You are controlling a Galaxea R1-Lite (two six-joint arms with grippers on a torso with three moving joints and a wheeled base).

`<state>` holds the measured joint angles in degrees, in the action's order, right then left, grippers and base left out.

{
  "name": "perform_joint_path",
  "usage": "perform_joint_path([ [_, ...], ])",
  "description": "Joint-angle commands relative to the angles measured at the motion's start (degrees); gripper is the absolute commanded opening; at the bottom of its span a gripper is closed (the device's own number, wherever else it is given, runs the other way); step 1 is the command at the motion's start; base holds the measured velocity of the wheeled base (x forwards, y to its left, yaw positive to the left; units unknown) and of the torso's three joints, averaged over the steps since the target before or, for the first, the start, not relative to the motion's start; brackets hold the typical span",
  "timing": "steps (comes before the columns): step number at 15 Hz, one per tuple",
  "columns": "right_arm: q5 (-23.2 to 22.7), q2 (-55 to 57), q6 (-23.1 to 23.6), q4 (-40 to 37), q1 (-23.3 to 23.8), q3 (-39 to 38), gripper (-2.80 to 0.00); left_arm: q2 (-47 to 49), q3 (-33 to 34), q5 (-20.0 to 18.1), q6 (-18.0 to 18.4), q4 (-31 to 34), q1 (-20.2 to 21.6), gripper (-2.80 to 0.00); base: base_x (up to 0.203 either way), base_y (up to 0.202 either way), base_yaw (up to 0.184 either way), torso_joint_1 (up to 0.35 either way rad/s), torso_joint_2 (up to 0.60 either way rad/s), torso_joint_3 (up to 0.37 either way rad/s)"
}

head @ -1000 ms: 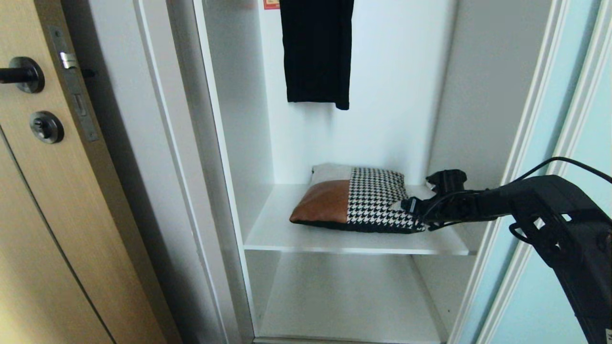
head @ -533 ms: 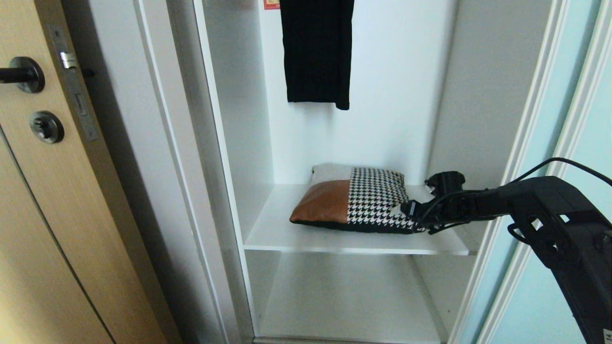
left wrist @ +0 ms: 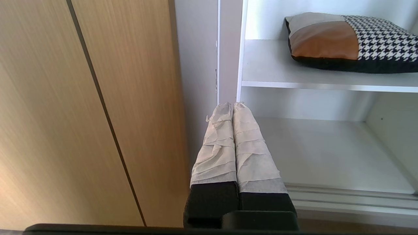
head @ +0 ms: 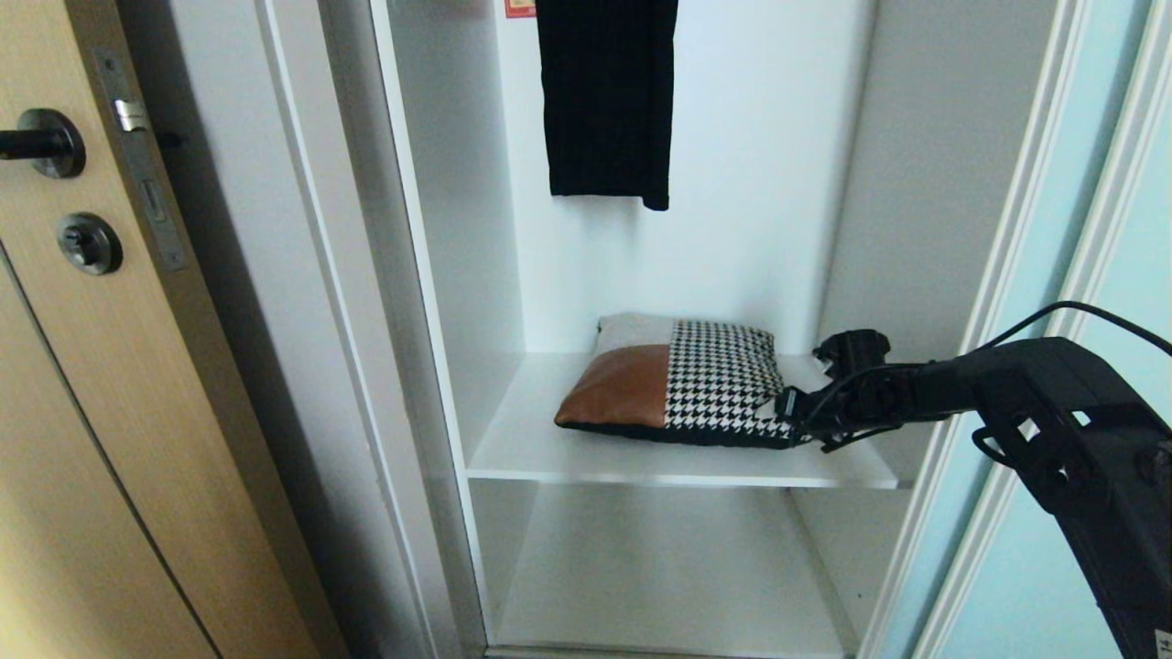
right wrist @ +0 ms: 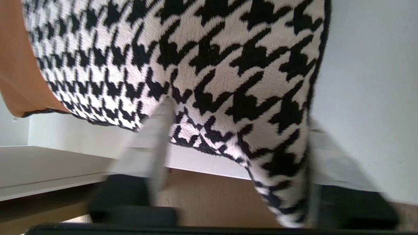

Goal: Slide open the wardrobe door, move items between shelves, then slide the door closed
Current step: Place the pillow on the lower shelf

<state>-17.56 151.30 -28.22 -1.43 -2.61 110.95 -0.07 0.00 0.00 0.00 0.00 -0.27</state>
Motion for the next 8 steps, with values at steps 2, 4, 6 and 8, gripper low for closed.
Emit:
perform_joint_path([
  [2, -0.64, -0.13, -0.08, 0.2, -0.03, 0.15, -2.8, -0.01, 0.0, 0.0, 0.0, 0.0, 0.0, -2.8, 0.0, 0.0, 0.0, 0.0, 0.0, 0.0],
  [4, -0.5, 0.53, -0.23, 2.16, -0.03, 0.15, -2.8, -0.01, 0.0, 0.0, 0.0, 0.0, -0.08, -2.8, 0.0, 0.0, 0.0, 0.0, 0.0, 0.0],
  [6, 0.14, 1.9, -0.26, 4.68, -0.12, 0.15, -2.8, -0.01, 0.0, 0.0, 0.0, 0.0, -0.01, -2.8, 0.0, 0.0, 0.0, 0.0, 0.0, 0.0],
  [8, 0.25, 1.72, -0.17, 4.76, -0.02, 0.24, -2.8, -0.01, 0.0, 0.0, 0.0, 0.0, 0.0, -2.8, 0.0, 0.0, 0.0, 0.0, 0.0, 0.0],
])
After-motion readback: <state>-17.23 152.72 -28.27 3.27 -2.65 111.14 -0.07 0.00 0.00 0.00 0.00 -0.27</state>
